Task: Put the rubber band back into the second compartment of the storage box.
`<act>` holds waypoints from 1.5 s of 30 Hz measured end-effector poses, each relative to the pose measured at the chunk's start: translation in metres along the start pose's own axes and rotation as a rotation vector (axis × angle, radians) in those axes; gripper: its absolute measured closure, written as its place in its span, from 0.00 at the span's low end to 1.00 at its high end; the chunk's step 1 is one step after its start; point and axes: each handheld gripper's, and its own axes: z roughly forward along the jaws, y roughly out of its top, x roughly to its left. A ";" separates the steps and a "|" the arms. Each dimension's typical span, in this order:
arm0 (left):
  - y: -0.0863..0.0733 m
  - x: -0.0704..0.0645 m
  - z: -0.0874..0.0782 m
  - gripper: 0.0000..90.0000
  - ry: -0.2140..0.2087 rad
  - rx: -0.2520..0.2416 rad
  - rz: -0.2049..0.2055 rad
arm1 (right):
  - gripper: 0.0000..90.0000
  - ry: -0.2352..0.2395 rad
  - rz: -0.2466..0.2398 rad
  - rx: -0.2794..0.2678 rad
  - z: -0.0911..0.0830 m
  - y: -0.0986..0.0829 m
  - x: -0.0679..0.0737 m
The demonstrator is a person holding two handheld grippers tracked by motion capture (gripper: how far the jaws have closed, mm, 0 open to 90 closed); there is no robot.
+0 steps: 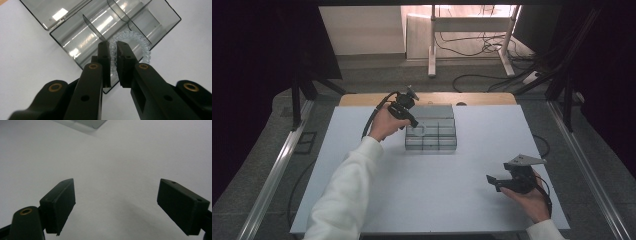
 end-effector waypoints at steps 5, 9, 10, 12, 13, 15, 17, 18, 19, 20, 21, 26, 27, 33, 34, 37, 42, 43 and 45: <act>0.007 0.002 0.006 0.91 0.004 0.015 0.003 | 0.17 0.001 0.000 -0.001 0.000 0.000 0.000; 0.012 0.003 0.010 0.91 0.011 0.023 0.003 | 0.17 0.002 0.001 0.000 0.000 0.000 0.000; 0.014 0.004 0.010 0.91 0.013 0.025 0.002 | 0.17 0.002 0.002 0.000 0.000 0.000 0.000; 0.017 0.005 0.011 0.91 0.009 0.021 -0.008 | 0.17 0.001 0.002 0.000 0.000 0.000 0.000; 0.018 0.006 0.011 0.91 0.009 0.024 -0.006 | 0.17 0.001 0.003 0.000 0.000 0.000 0.000; 0.020 0.007 0.013 0.91 0.004 0.023 -0.007 | 0.17 0.002 0.002 0.001 0.000 0.000 0.000; 0.023 0.008 0.013 0.91 0.008 0.030 -0.008 | 0.17 0.001 0.000 0.003 0.000 0.000 0.000; 0.023 0.009 0.014 0.91 0.008 0.030 -0.009 | 0.17 0.002 0.001 0.003 0.000 0.000 0.000; 0.024 0.009 0.014 0.91 0.008 0.029 -0.010 | 0.17 0.000 -0.001 0.002 0.000 0.000 0.000; 0.025 0.010 0.015 0.91 0.007 0.031 -0.009 | 0.17 0.000 -0.001 0.002 0.000 0.000 0.000; 0.026 0.011 0.015 0.91 0.007 0.031 -0.011 | 0.17 0.001 -0.001 0.003 0.000 0.000 0.000; 0.030 0.014 0.017 0.91 0.002 0.026 -0.021 | 0.17 0.001 -0.004 0.005 0.001 0.000 0.000; 0.030 0.014 0.018 0.91 0.002 0.026 -0.025 | 0.17 0.001 -0.004 0.004 0.001 0.000 0.000; 0.035 0.018 0.020 0.91 0.001 0.021 -0.036 | 0.17 0.001 -0.006 0.005 0.001 0.000 0.000; 0.037 0.018 0.020 0.91 0.003 0.023 -0.033 | 0.17 0.003 -0.007 0.005 0.001 0.000 0.000; 0.041 0.019 0.021 0.91 0.003 0.022 -0.033 | 0.17 0.004 -0.005 0.004 0.001 0.000 0.000; 0.049 0.020 0.027 0.91 0.002 0.020 -0.040 | 0.17 0.003 -0.006 0.005 0.001 0.000 0.000; 0.050 0.021 0.029 0.91 0.002 0.021 -0.042 | 0.17 0.002 -0.006 0.005 0.001 0.000 0.000; 0.053 0.022 0.032 0.91 0.001 0.020 -0.042 | 0.17 0.003 -0.003 0.004 0.001 0.000 0.000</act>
